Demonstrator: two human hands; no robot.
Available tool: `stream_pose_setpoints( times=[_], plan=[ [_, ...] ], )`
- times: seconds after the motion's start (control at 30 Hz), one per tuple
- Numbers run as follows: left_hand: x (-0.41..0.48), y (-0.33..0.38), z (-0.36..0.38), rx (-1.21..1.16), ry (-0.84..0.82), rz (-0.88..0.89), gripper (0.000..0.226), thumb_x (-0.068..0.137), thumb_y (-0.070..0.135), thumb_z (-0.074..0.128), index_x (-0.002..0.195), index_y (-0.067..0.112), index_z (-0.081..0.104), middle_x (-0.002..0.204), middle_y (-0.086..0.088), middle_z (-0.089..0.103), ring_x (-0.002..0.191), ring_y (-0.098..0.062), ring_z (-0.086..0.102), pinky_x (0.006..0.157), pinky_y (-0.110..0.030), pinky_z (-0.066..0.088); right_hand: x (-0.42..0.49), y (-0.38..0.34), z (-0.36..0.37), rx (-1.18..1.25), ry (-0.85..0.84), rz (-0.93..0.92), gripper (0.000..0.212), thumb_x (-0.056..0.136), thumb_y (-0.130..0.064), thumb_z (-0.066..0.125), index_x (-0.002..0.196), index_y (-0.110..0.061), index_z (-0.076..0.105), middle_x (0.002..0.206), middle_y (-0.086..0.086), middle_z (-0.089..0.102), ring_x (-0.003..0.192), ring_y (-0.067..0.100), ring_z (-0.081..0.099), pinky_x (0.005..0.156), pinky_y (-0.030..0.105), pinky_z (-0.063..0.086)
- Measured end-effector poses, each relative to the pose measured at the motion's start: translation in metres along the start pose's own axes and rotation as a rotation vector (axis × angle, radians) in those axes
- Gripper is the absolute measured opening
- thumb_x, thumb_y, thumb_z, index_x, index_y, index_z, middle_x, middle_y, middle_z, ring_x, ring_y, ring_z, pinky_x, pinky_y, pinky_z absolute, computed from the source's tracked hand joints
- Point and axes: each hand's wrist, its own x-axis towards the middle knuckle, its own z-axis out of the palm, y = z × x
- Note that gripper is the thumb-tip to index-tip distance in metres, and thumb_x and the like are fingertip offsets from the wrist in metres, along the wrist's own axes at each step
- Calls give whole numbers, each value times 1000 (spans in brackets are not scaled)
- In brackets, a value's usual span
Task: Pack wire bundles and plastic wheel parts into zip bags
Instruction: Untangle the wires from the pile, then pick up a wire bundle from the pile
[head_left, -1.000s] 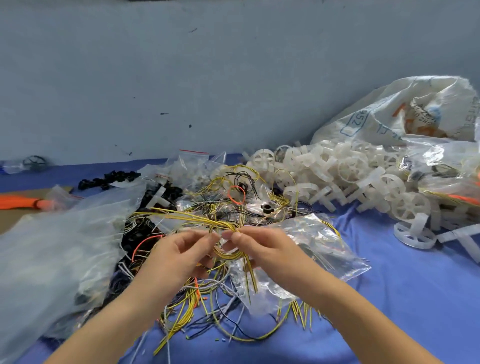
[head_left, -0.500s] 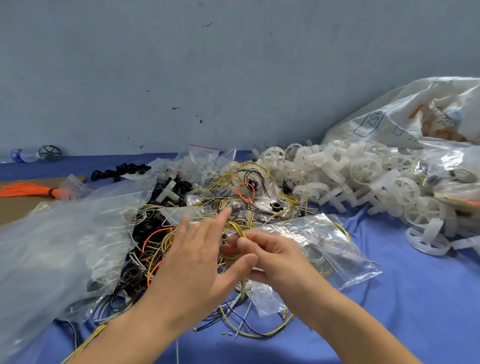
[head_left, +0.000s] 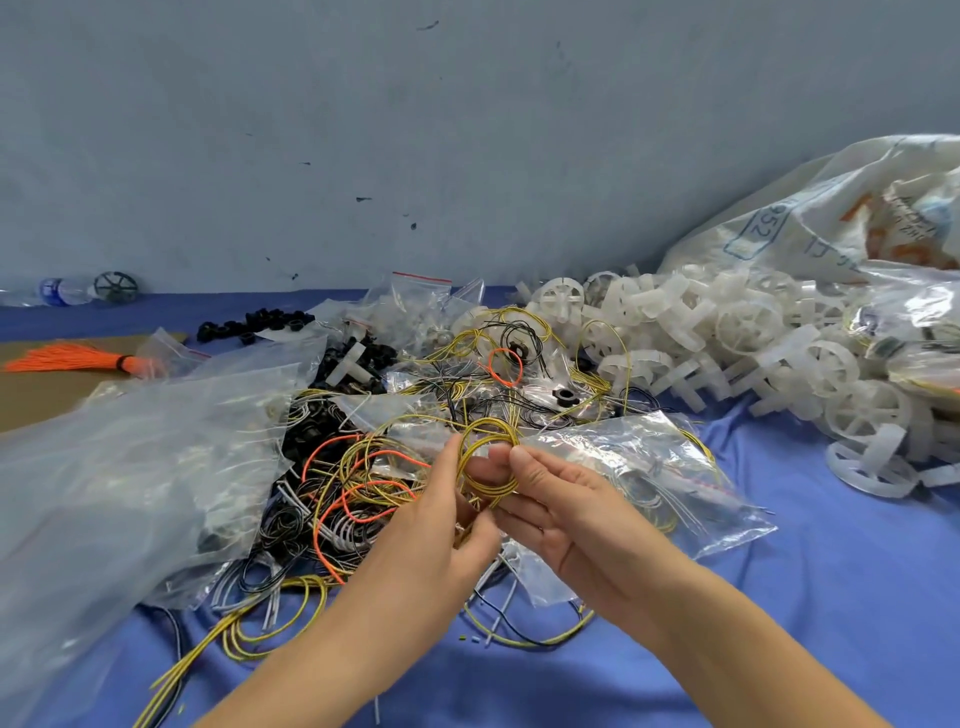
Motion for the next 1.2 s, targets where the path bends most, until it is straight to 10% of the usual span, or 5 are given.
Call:
stream_pose_setpoints(
  times=[0.1,0.47,0.7,0.97,1.2],
  plan=[
    [2,-1,-8,78,-55,118,18,99,35,47,117,32,52,71,15,57,62,-7,52,62,-28,41,1,-9,-8,-75,66,8,25,94,-19,56,108,-3,69,107,14,73,94,20,72,80,28,59],
    [8,-13,-27,306,-170,96,26,102,40,35,81,31,47,78,7,54,75,-7,51,72,-34,41,-2,-16,-18,-122,110,32,22,95,-17,56,106,-2,67,105,17,74,90,20,73,71,24,58],
    [6,-9,-19,97,-147,123,36,100,41,36,112,21,64,106,13,66,102,-1,59,91,-26,44,1,-9,-16,-150,122,-45,21,96,-17,54,104,-2,67,102,16,74,91,21,73,74,24,58],
    [10,-6,-18,-64,-190,-17,28,104,27,40,89,22,64,56,9,54,56,-5,52,58,-21,42,1,-7,-12,-163,112,-99,33,90,-30,57,110,-6,67,106,13,74,92,21,73,81,27,59],
    [13,-19,-39,-65,-364,-315,31,103,22,38,86,16,63,47,6,43,47,-13,49,57,-26,38,-6,10,-21,-1641,367,-288,64,78,-74,48,132,-41,37,112,-13,46,96,9,55,77,31,45]
  ],
)
